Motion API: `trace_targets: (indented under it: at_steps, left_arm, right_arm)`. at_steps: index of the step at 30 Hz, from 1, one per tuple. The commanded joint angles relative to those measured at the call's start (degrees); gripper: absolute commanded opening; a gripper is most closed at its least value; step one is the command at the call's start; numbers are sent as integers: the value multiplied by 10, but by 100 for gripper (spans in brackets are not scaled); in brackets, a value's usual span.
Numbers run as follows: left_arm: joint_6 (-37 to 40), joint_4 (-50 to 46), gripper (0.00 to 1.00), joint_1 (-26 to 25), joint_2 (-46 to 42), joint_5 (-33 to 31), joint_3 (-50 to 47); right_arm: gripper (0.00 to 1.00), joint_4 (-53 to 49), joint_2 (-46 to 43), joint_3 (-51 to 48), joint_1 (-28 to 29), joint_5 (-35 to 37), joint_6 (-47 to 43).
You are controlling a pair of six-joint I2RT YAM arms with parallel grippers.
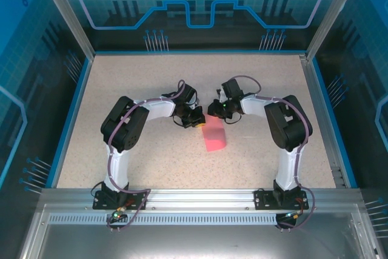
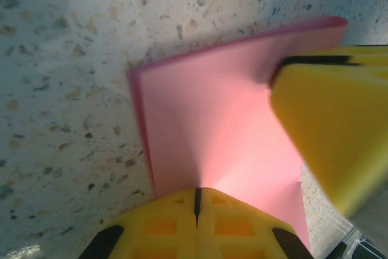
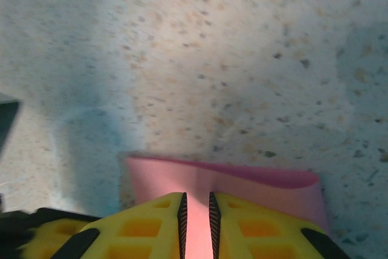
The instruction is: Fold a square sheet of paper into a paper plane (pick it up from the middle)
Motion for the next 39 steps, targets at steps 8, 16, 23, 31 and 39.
trace_targets:
  at_steps: [8, 16, 23, 31, 39]
  left_arm:
    - [2, -93, 3, -5, 54, -54, -44]
    - [3, -92, 3, -5, 53, -55, -40]
    - [4, -90, 3, -5, 54, -55, -37]
    - [0, -87, 3, -5, 55, -56, -39]
    - [-2, -86, 3, -5, 56, -59, -41]
  right_arm:
    - [20, -7, 15, 16, -76, 31, 10]
    - [21, -49, -105, -10, -62, 18, -14]
    - [19, -95, -168, -89, -16, -48, -22]
    - [18, -128, -155, -126, -3, -94, -43]
    - [17, -133, -127, -145, -2, -98, -63]
